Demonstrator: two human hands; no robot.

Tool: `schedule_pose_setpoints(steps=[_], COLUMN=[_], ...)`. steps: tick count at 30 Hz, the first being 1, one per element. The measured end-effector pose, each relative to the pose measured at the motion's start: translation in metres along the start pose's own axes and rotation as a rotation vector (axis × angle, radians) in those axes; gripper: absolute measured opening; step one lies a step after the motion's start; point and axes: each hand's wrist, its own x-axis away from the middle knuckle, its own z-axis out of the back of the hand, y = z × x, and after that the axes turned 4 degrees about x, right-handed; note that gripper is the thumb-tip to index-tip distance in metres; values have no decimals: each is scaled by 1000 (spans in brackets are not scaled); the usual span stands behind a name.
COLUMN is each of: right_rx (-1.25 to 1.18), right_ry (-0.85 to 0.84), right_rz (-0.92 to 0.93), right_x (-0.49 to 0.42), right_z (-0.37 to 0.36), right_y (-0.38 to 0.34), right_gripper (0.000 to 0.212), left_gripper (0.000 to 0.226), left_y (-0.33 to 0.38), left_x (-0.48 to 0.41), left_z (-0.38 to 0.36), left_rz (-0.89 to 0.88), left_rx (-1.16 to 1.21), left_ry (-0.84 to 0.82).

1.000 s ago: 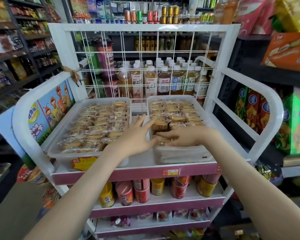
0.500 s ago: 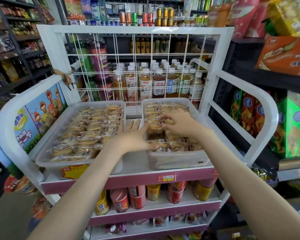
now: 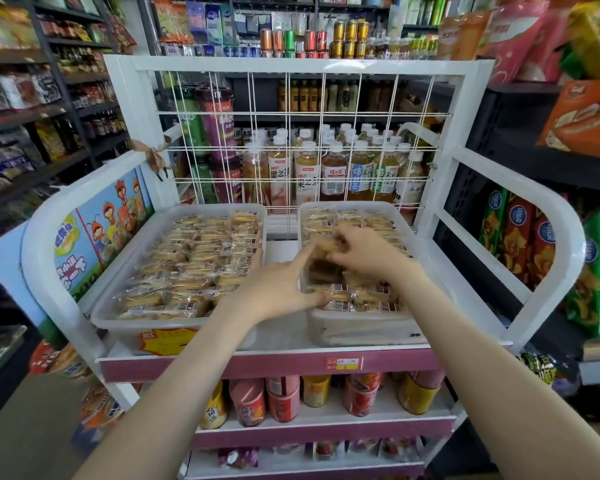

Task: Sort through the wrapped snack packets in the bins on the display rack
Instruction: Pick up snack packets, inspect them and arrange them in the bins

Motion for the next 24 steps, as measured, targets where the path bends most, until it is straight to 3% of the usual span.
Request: schedule_pose_setpoints(steps=[5,7,11,15,17,21,24], right_rx=[-456,-615,-692,-713,-741,-1021,-1137], right_ry=[359,428,440,438,426,401,396], right_rz=[-217,-247,-240,-268,-307,-312,-233], right_x=[15,23,42,56,60,72,82], right_z=[29,33,27,16,9,2,2], right_y=[1,-2,-14,-23,-25,-36,-50], right_gripper=[22,17,14,12,22,28,34], left_gripper=[72,69,67,93,89,64,66], left_y=[-4,-2,2,5,4,-1,-5], left_x=[-1,-1,8,26,32,41,55], left_z=[-4,-4,-9,-23,-30,-44,-41], left_rz=[9,-3,-75,-132,-174,-263,-230], left_rx=[-102,-131,-222,-310,-286,-283,-221], left_ry=[-31,-44,71,273,294,463,556])
